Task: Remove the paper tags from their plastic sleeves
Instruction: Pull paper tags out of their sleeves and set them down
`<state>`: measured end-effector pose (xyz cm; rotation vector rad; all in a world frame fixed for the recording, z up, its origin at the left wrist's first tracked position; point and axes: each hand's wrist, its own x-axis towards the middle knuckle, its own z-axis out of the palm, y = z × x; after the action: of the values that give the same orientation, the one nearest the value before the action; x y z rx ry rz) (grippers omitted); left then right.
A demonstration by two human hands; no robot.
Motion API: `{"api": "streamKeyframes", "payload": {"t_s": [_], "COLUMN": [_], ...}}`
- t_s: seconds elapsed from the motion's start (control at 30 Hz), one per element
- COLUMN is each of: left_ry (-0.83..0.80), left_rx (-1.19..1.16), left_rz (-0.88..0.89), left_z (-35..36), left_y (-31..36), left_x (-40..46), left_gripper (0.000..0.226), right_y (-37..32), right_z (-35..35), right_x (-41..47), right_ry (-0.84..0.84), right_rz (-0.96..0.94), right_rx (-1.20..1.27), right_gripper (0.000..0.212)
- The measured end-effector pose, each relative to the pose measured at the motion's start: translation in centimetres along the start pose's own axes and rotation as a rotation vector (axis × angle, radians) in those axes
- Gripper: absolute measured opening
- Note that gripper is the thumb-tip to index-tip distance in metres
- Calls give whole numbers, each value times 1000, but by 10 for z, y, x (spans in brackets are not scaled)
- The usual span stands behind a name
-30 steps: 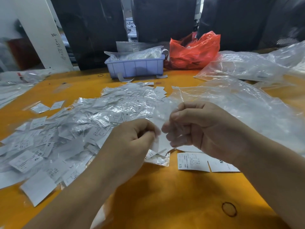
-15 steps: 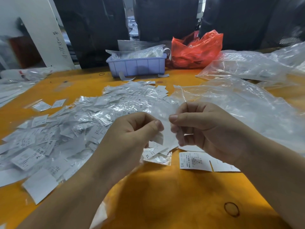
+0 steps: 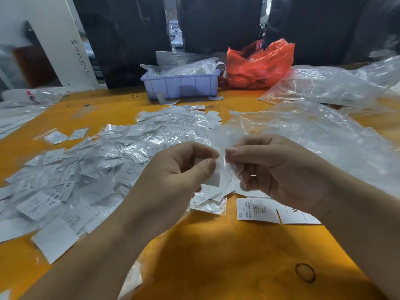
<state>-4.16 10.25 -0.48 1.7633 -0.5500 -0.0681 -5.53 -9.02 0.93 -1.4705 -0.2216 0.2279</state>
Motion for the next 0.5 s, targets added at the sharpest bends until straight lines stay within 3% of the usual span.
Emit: {"api": "streamKeyframes", "payload": {"t_s": [0.3, 0.5], "left_ry": [5, -73], "left_rx": [81, 73], "left_rz": [-36, -5], "left_z": [-1, 1], "left_y": [-2, 4], "left_x": [0, -1], "left_gripper": [53, 9], "right_y": [-2, -2], "right_z": [0, -2], "right_x": [2, 2], "right_ry": [91, 120], "right_rz": [-58, -74], "right_rx": [81, 94], "right_gripper": [21, 22]}}
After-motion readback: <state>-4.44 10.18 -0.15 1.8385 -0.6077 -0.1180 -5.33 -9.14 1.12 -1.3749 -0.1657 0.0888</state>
